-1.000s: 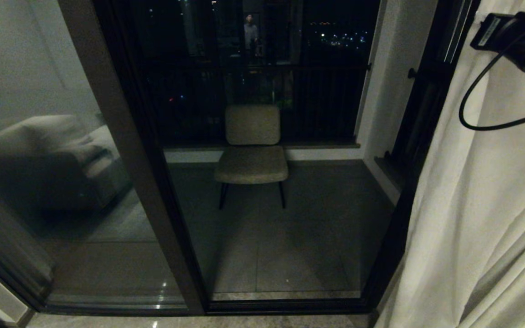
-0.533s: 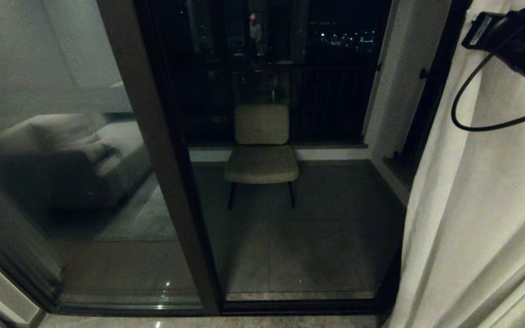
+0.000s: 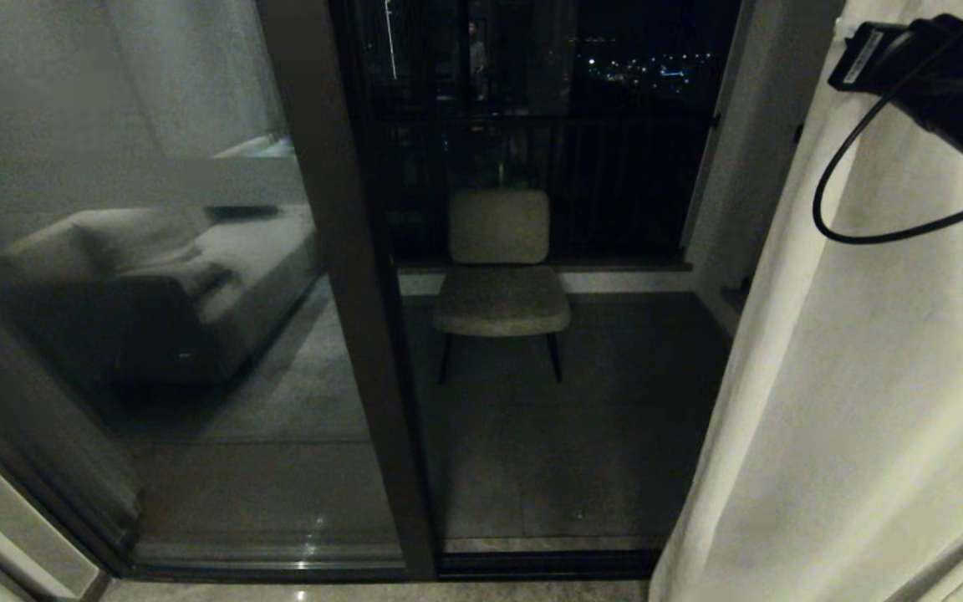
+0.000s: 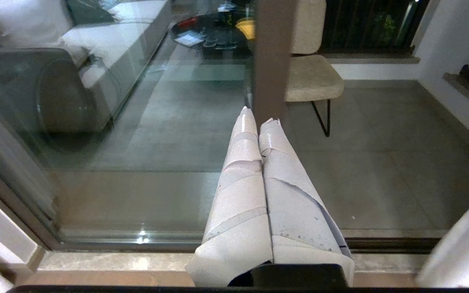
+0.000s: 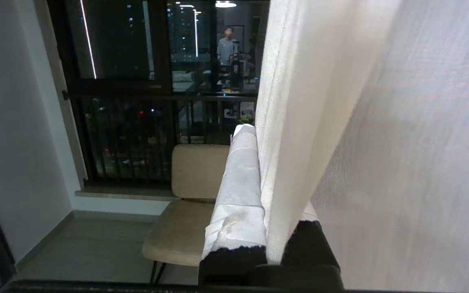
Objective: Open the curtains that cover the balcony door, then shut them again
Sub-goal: Close the inner curtains on both sides
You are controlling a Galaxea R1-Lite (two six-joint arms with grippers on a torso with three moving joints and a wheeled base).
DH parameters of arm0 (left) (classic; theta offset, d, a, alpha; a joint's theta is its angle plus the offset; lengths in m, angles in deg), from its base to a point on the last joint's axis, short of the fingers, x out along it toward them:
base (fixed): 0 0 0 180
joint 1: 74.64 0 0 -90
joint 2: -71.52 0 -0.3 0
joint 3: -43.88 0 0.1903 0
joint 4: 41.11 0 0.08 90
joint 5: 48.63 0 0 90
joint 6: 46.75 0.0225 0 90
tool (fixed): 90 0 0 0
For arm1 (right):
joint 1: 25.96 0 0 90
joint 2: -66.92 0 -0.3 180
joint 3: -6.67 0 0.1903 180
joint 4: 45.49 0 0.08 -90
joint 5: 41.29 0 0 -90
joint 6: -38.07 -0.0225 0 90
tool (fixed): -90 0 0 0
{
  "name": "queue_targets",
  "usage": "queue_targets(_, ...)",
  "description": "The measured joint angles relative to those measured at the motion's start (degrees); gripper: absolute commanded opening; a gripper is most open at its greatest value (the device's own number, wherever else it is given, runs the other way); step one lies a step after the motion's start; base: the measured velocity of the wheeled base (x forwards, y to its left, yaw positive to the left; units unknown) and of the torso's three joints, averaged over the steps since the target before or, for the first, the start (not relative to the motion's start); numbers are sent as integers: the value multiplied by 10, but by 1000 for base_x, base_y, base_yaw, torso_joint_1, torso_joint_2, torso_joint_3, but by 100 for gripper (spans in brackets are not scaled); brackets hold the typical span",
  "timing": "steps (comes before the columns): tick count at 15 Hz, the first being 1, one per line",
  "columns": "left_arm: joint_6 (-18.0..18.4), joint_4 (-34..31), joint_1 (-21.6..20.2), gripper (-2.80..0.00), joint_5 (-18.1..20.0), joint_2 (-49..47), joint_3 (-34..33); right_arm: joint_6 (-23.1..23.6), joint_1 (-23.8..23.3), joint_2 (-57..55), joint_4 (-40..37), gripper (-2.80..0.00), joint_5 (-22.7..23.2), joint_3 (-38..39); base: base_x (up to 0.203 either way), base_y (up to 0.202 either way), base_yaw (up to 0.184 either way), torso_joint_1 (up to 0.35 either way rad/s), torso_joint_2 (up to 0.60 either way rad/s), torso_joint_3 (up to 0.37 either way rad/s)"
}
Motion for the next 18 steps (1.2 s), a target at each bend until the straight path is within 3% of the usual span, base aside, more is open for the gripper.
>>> queue_targets(18, -1, 0, 0, -280, 0, 0, 0, 1, 0, 2, 2, -280, -1, 5, 0, 191, 1, 2, 1, 3)
